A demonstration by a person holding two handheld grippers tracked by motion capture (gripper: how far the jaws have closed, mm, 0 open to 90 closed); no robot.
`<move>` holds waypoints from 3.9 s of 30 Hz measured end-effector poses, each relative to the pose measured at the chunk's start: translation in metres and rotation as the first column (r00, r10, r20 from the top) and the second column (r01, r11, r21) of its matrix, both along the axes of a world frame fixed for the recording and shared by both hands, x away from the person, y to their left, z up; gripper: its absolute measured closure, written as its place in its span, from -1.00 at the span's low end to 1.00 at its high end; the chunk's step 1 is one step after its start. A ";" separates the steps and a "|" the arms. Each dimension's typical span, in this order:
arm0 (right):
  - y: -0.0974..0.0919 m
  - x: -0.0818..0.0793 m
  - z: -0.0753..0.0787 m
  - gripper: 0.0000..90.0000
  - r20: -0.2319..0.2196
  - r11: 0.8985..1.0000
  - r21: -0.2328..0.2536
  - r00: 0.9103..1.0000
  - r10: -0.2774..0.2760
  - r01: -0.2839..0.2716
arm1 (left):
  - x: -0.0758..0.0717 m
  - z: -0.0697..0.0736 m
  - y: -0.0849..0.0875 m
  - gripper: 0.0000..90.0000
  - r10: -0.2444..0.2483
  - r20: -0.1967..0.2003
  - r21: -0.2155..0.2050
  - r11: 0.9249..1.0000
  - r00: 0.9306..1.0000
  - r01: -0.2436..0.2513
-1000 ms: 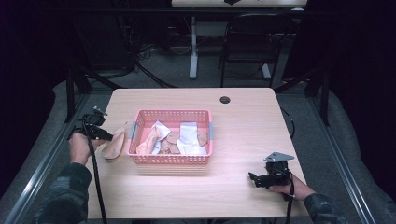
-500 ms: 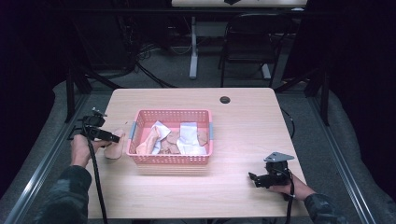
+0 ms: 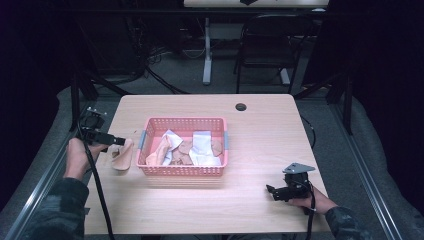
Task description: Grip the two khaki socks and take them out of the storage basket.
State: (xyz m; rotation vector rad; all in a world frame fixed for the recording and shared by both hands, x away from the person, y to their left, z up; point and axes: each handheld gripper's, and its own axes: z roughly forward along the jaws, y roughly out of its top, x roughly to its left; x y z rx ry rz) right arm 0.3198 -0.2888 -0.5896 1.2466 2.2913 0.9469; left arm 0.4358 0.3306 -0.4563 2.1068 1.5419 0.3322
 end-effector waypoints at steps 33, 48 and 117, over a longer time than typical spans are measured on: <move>0.000 0.000 0.000 -1.00 0.000 1.000 0.000 1.000 0.000 0.000 | 0.017 0.021 -0.090 -1.00 -0.161 0.048 0.002 0.987 0.986 0.161; 0.000 0.000 0.000 -1.00 0.000 1.000 0.000 1.000 0.001 -0.001 | 0.026 -0.002 -0.131 -0.99 -0.226 -0.010 0.033 0.974 0.974 0.226; -0.001 -0.001 0.000 -1.00 0.005 1.000 0.005 1.000 0.001 -0.001 | 0.024 0.003 -0.139 0.74 -0.254 0.039 0.057 0.966 0.966 0.251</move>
